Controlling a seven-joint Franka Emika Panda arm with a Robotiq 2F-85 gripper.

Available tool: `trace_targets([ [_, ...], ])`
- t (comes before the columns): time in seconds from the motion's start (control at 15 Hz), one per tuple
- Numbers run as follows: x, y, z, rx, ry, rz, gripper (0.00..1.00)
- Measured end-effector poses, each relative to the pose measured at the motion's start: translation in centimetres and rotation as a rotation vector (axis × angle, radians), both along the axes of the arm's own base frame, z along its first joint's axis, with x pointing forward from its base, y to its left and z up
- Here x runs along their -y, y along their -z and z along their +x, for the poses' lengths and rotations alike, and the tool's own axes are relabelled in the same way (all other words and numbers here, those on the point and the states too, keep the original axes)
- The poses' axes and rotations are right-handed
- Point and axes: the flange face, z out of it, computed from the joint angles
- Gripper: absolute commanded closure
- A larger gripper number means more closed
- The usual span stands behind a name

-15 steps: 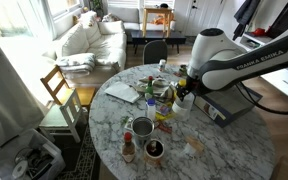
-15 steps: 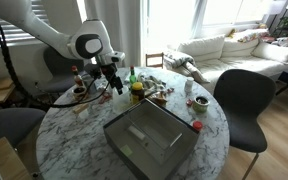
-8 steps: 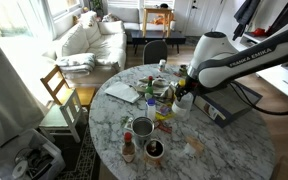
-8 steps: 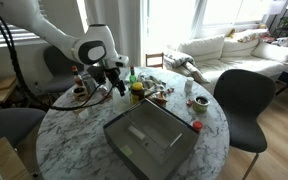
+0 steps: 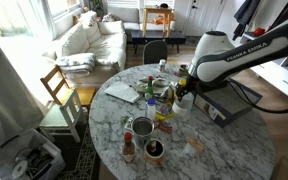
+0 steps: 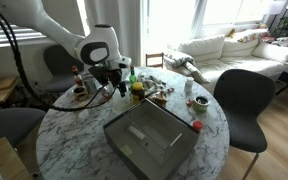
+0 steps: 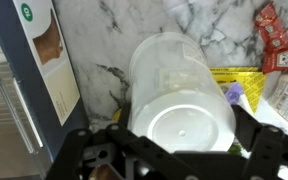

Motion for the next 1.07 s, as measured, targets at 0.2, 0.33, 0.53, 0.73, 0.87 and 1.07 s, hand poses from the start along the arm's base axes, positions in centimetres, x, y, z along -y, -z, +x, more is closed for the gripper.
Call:
trace_targets([
  [0.2,-0.2,-0.6,-0.6,-0.11,-0.03,-0.013,0.29],
  [0.33,-0.5,-1.5,-1.3,-0.221,-0.067,-0.049,0.29],
  [0.53,-1.8,-3.0,-2.4,-0.376,-0.136,-0.086,0.29],
  [0.73,-4.1,-2.1,-3.1,-0.497,-0.236,-0.081,0.29],
  [0.87,-5.1,-0.5,-3.2,-0.541,-0.279,-0.092,0.29],
  [1.07,-5.7,0.4,-2.3,-0.548,-0.315,-0.116,0.29],
])
